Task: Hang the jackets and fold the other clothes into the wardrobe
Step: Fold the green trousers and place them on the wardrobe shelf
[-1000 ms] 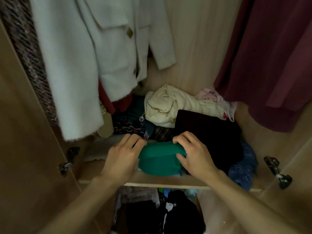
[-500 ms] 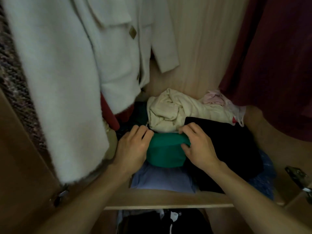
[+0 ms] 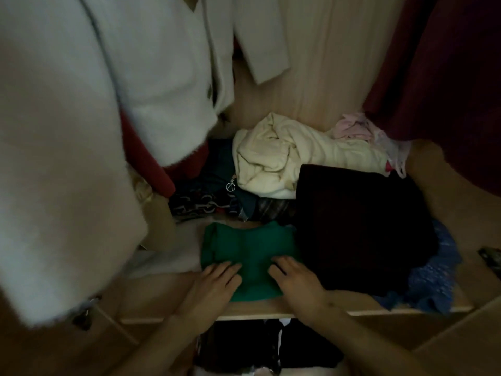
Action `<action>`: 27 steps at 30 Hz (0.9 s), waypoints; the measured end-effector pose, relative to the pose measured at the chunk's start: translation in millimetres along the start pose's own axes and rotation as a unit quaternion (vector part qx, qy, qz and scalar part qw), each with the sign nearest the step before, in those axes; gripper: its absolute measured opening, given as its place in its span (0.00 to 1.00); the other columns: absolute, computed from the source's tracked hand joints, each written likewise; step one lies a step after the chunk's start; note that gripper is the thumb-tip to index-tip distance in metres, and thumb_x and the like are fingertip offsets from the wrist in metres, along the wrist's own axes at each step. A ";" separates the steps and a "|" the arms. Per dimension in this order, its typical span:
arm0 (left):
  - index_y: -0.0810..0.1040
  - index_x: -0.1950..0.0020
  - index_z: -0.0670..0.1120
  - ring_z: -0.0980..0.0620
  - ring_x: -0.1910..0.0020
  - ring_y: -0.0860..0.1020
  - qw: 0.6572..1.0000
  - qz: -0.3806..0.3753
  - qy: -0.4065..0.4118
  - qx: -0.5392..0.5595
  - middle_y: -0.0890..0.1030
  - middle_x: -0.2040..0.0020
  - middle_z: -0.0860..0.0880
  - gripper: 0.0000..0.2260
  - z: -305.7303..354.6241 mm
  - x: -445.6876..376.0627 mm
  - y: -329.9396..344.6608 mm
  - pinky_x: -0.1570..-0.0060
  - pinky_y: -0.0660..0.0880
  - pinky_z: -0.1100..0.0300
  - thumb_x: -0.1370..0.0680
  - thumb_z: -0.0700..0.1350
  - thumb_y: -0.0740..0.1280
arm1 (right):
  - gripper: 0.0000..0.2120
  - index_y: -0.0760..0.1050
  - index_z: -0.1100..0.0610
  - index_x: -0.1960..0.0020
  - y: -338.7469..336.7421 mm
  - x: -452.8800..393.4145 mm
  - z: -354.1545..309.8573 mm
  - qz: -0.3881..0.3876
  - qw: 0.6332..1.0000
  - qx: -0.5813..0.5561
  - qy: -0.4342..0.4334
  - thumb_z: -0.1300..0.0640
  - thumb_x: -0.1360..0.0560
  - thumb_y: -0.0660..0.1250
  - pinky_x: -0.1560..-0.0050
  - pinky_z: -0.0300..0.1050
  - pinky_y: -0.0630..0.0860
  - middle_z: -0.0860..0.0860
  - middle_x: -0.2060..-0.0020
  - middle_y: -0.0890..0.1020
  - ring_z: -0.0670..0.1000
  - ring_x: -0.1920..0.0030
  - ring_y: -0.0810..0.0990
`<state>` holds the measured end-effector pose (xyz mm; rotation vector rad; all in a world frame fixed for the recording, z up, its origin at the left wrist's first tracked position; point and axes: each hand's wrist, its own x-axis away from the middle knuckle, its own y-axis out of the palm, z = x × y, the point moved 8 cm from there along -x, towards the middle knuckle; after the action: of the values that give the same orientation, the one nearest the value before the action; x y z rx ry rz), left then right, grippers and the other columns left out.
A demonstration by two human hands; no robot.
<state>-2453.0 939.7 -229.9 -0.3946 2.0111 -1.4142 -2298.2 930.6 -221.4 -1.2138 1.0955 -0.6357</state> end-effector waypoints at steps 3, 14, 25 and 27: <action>0.76 0.47 0.49 0.48 0.40 0.80 0.998 -0.015 -0.035 0.041 0.80 0.37 0.48 0.15 -0.9 5.1 -5.2 0.41 0.74 0.55 0.31 0.41 0.60 | 0.30 0.77 0.53 0.49 6.5 5.5 2.9 -0.030 0.997 -0.009 0.070 0.58 0.49 0.83 0.56 0.44 0.82 0.53 0.47 0.82 0.53 0.50 0.83; 0.83 0.39 0.47 0.43 0.36 0.79 0.998 -0.041 -0.006 -0.040 0.80 0.34 0.48 0.19 -14.3 -17.5 0.2 0.39 0.78 0.45 0.25 0.42 0.58 | 0.30 0.68 0.60 0.26 14.9 12.7 -6.3 -0.013 0.996 0.033 0.079 0.59 0.29 0.59 0.28 0.57 0.61 0.59 0.28 0.72 0.59 0.30 0.73; 0.77 0.33 0.45 0.42 0.35 0.77 0.987 -0.140 -0.075 -0.023 0.81 0.35 0.46 0.24 -32.6 -13.6 18.9 0.37 0.74 0.43 0.30 0.43 0.68 | 0.34 0.68 0.63 0.27 21.2 -6.9 4.8 -0.029 0.993 0.039 0.109 0.63 0.32 0.68 0.28 0.59 0.58 0.59 0.29 0.72 0.59 0.29 0.71; 0.77 0.32 0.46 0.43 0.34 0.77 0.985 -0.153 -0.083 -0.003 0.79 0.33 0.47 0.31 -34.6 -9.7 22.8 0.32 0.66 0.43 0.34 0.51 0.76 | 0.41 0.70 0.62 0.28 26.5 -2.5 5.5 -0.073 0.991 0.034 0.110 0.56 0.39 0.77 0.28 0.60 0.61 0.58 0.32 0.75 0.58 0.32 0.75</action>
<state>-2465.7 979.0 -240.2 -0.8255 1.8762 -1.5007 -2298.3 942.5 -245.9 -1.1919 1.1657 -0.9295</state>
